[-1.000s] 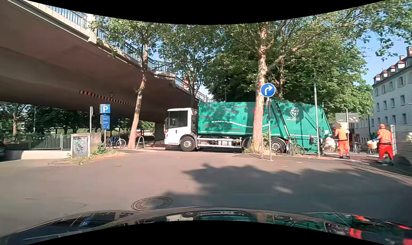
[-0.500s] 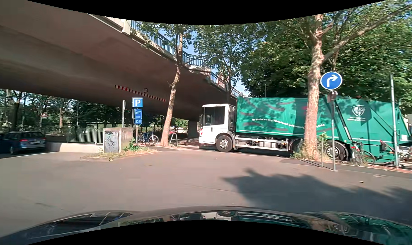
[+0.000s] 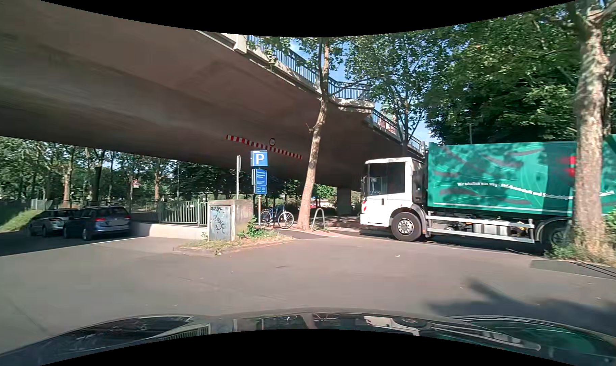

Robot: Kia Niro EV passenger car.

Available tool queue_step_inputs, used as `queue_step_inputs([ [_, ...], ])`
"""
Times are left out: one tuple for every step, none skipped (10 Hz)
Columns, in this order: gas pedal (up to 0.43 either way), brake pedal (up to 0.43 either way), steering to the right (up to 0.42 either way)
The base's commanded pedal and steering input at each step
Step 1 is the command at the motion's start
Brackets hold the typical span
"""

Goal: Follow the waypoints while adhering to traffic rules and regulations

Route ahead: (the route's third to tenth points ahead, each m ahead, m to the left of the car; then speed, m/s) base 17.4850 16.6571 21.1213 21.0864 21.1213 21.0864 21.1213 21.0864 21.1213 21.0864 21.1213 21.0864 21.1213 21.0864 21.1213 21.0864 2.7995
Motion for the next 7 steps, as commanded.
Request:
queue_step_inputs([
  [0.028, 0.0, -0.52],
  [0.028, 0.0, -0.519],
  [0.028, 0.0, -0.519],
  [0.039, 0.0, -0.519],
  [0.039, 0.0, -0.519],
  [0.039, 0.0, -0.516],
  [0.039, 0.0, -0.512],
])
